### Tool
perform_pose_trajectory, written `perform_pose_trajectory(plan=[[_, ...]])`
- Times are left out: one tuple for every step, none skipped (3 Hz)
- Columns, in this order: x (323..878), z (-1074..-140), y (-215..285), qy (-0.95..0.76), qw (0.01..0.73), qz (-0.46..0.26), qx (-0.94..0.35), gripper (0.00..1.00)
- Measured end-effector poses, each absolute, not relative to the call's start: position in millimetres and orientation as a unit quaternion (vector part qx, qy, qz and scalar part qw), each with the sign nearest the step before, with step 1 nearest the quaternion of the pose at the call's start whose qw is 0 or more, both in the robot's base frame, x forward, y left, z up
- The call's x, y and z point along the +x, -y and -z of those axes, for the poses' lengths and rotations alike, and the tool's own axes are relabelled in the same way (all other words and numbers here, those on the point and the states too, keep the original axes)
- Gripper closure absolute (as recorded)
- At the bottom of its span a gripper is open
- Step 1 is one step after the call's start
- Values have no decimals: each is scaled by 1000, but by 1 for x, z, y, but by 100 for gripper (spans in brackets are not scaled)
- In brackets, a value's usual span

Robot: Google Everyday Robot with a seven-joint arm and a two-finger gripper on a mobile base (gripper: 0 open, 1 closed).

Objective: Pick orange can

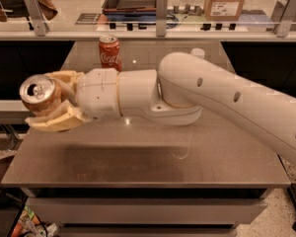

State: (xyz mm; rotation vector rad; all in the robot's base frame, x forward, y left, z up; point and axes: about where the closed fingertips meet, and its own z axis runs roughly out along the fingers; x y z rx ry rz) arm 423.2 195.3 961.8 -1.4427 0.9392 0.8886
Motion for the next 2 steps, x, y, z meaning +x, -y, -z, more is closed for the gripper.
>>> perform_pose_trajectory(plan=[[418,-993,-200,-374,574,-352,-638,100],[405,-1024,-202,-349,585,-320,-658,100]])
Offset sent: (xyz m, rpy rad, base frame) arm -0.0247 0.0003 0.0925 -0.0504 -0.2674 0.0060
